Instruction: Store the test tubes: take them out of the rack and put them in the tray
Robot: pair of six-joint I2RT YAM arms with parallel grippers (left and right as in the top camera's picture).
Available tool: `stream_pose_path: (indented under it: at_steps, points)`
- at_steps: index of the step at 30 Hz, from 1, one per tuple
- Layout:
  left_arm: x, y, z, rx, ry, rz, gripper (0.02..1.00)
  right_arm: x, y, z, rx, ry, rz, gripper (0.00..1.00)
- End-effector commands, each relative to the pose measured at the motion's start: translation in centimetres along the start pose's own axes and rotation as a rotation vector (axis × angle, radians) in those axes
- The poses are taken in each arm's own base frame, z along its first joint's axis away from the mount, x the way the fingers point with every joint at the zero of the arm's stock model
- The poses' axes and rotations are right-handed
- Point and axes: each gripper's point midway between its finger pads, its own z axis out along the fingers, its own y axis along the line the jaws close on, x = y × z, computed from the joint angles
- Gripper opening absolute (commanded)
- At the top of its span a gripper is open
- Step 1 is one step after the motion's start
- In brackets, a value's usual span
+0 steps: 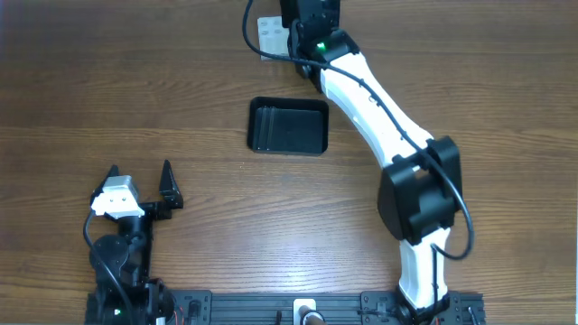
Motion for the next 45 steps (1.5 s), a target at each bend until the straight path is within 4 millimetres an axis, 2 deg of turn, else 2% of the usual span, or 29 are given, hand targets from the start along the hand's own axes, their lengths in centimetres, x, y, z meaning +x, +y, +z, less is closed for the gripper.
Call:
stream_pose_path:
  at_steps: [1,6,9,10,14,15,21,27,31,36,45]
  points:
    - [0.1,0.2,0.0,-0.007,0.000,0.014,0.998,-3.0,0.2,-4.3,-0.025,-0.013,0.083,0.066]
    - [0.2,0.2,0.0,-0.007,0.001,0.014,0.996,1.0,0.5,-6.7,-0.082,0.205,0.248,0.053]
    - [0.2,0.2,0.0,-0.007,0.001,0.015,0.998,4.8,0.9,-7.9,-0.096,0.384,0.310,0.049]
    - [0.2,0.2,0.0,-0.007,0.001,0.015,0.998,7.2,1.1,-8.8,-0.094,0.492,0.320,0.045]
    - [0.2,0.2,0.0,-0.007,0.001,0.014,0.998,11.4,0.8,-10.2,-0.060,0.663,0.277,0.029]
    - [0.2,0.2,0.0,-0.007,0.001,0.014,0.998,13.0,0.7,-10.7,-0.045,0.725,0.250,0.027]
    - [0.2,0.2,0.0,-0.007,0.001,0.015,0.998,16.6,1.8,-11.3,-0.054,0.862,0.213,0.023]
    - [0.2,0.2,0.0,-0.007,0.001,0.015,0.996,19.0,2.2,-11.8,-0.037,0.948,0.201,0.012]
    - [0.2,0.2,0.0,-0.007,0.001,0.014,0.996,20.3,2.0,-11.4,-0.010,0.975,0.180,0.016]
    - [0.2,0.2,0.0,-0.007,0.001,0.014,1.000,20.9,2.0,-10.4,0.009,0.962,0.173,0.012]
    - [0.2,0.2,0.0,-0.007,0.001,0.015,0.996,20.7,1.5,-9.7,0.019,0.945,0.185,0.014]
